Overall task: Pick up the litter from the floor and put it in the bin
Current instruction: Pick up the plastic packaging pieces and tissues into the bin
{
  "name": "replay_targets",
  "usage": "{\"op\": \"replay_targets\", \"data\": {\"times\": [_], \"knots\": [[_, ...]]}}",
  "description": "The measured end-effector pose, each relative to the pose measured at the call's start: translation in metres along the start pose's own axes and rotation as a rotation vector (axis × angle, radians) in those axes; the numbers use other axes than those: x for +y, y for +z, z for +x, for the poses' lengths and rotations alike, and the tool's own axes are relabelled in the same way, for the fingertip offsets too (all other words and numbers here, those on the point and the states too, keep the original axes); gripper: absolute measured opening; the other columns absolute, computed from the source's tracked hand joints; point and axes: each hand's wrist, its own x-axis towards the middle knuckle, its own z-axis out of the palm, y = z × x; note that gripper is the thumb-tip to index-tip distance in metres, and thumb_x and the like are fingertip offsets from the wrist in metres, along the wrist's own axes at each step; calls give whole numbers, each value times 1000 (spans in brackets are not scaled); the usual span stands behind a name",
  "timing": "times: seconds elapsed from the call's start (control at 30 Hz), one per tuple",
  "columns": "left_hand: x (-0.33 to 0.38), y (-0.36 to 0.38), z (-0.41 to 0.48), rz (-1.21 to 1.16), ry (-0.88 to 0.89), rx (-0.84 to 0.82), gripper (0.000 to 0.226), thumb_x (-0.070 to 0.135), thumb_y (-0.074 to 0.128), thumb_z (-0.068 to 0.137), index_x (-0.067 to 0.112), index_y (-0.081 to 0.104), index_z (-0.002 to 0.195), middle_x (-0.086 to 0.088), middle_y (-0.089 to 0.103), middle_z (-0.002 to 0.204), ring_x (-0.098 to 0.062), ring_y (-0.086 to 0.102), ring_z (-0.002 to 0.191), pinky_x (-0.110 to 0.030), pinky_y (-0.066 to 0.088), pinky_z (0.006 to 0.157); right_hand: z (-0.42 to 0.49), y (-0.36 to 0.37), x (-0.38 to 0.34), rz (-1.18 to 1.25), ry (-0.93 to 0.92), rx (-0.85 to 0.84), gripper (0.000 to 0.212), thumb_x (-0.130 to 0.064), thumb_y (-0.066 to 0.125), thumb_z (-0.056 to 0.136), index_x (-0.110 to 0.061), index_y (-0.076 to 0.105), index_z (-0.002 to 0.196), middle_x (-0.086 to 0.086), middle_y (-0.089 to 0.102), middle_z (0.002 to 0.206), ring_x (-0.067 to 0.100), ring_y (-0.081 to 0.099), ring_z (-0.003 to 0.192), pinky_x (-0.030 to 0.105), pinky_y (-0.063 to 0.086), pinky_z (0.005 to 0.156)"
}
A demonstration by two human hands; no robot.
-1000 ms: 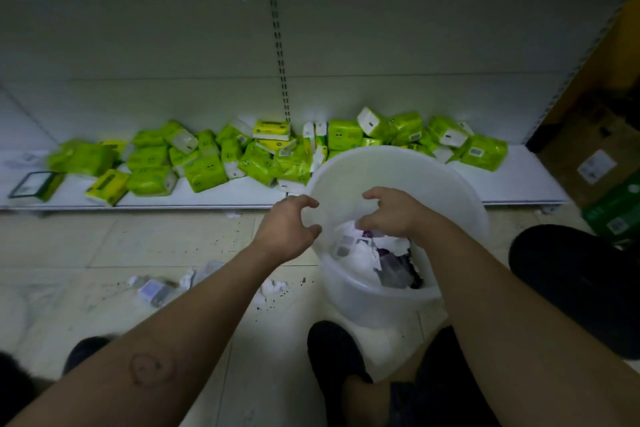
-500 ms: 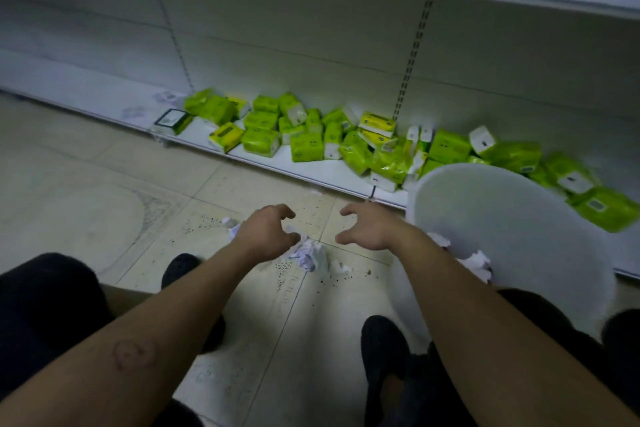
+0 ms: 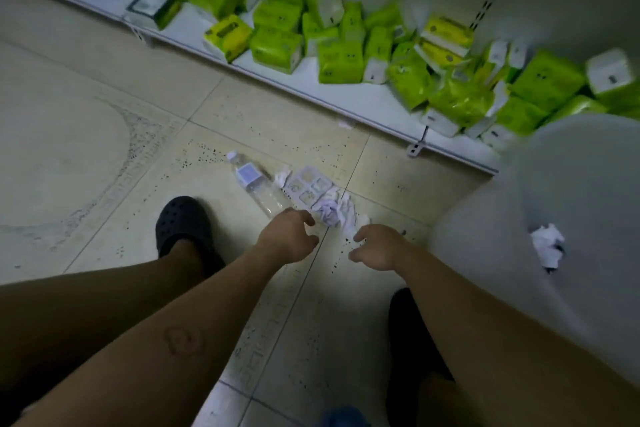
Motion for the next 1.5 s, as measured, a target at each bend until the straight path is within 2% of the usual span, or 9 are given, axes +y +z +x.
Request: {"op": "replay_targets", "data": {"times": [0.23, 0.3, 0.4, 0.6, 0.83, 1.03, 1.13, 1.3, 1.5], "knots": [[-28, 58, 81, 114, 65, -82, 43, 29, 63, 84, 28, 58, 127, 2, 13, 161, -22, 29, 140, -37, 38, 106, 99, 37, 14, -22, 39, -90, 34, -25, 62, 83, -6, 67, 112, 12, 62, 114, 24, 59, 101, 30, 47, 82], [-31, 73, 95, 133, 116, -51, 49, 22, 62, 83, 29, 53, 131, 4, 10, 161, -23, 23, 142, -40, 39, 106, 121, 41, 17, -22, 34, -70, 22, -21, 61, 85, -9, 67, 102, 14, 59, 111, 28, 55, 106, 36, 49, 94], [-35, 91, 109, 192, 152, -73, 60, 19, 57, 84, 28, 41, 141, 3, 7, 162, -27, 12, 146, -48, 36, 110, 145, 49, 18, -114, -40, -55, 51, -21, 54, 91, -14, 42, 140, 9, 36, 150, 35, 18, 144, 45, 19, 120], [-46, 101, 110, 120, 142, 75, 38, 10, 56, 83, 13, 58, 121, -12, 52, 127, -28, 48, 113, -40, 48, 91, 155, 68, 22, -22, 78, -40, 42, -7, 55, 90, -1, 48, 130, 18, 59, 123, 29, 60, 107, 32, 47, 86], [-39, 73, 86, -194, -39, 176, 7, 22, 63, 86, 20, 58, 83, 2, 63, 81, -17, 64, 76, -23, 46, 61, 112, 51, 16, 93, 48, 103, 30, -11, 63, 84, -7, 69, 114, 13, 68, 115, 26, 63, 106, 30, 51, 91], [-6, 26, 42, -279, 42, 184, 7, 20, 67, 86, 21, 64, 92, 3, 72, 103, -10, 63, 84, -18, 45, 73, 48, -6, 11, 192, -21, 325, 15, -8, 64, 83, -4, 73, 95, 15, 72, 101, 22, 67, 89, 19, 48, 72], [24, -8, 17, -281, 106, 243, 13, 18, 68, 85, 28, 62, 79, 8, 69, 95, 3, 53, 68, -2, 33, 58, 4, -44, 11, 253, -67, 422, 10, -8, 66, 83, -10, 71, 91, 12, 72, 94, 15, 59, 70, 13, 40, 54], [85, -54, -31, -294, 186, 360, 12, 19, 67, 82, 21, 68, 94, 4, 68, 82, -9, 59, 71, -18, 37, 58, -76, -102, 17, 317, -121, 583, 26, -6, 70, 75, -8, 66, 101, 18, 73, 89, 26, 67, 80, 25, 49, 71], [178, -68, -86, -340, 394, 391, 16, 21, 75, 75, 20, 68, 90, 6, 62, 71, -10, 58, 68, -14, 37, 55, -178, -141, 61, 250, -111, 679, 7, -14, 75, 73, -15, 70, 77, 6, 67, 70, 14, 60, 61, 22, 49, 64]]}}
